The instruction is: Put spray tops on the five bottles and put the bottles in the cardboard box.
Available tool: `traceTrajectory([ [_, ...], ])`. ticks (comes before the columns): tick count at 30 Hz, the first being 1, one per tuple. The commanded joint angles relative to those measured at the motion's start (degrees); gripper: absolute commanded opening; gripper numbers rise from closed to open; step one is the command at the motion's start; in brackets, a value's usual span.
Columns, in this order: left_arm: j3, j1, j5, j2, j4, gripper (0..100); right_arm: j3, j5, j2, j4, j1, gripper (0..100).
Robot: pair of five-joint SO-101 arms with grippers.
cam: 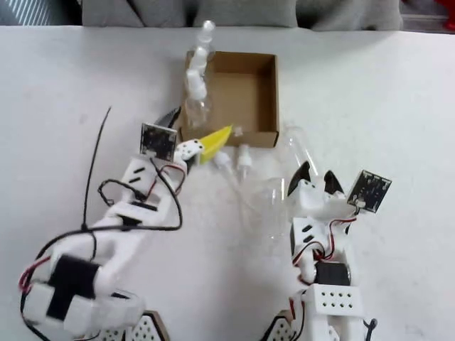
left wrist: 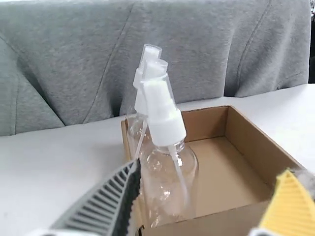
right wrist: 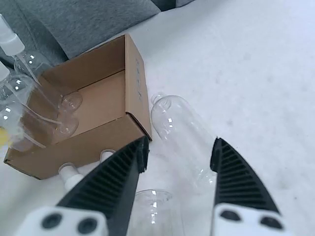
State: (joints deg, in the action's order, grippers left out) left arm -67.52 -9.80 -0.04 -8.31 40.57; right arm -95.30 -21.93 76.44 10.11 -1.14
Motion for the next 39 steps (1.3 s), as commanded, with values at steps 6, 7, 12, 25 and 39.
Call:
traceTrajectory([
  [6, 0.00, -0.22, 0.70, -23.69, -34.11, 40, 0.35, 0.79, 0.84, -1.27, -0.31, 18.7],
  [7, 0.00, -0.22, 0.70, -25.89, -37.80, 40, 0.35, 0.79, 0.84, -1.27, -0.31, 18.7],
  [12, 0.00, -0.22, 1.14, -35.91, -53.54, 40, 0.35, 0.79, 0.84, -1.19, -0.22, 18.7],
  [25, 0.35, -0.22, 11.25, -47.87, -81.58, 31, 0.53, 0.88, 0.84, -1.19, 0.13, 18.3],
  [39, -8.53, 12.97, 10.99, -48.22, -81.93, 2, 3.87, 4.04, 0.84, 2.15, 0.13, 18.3],
])
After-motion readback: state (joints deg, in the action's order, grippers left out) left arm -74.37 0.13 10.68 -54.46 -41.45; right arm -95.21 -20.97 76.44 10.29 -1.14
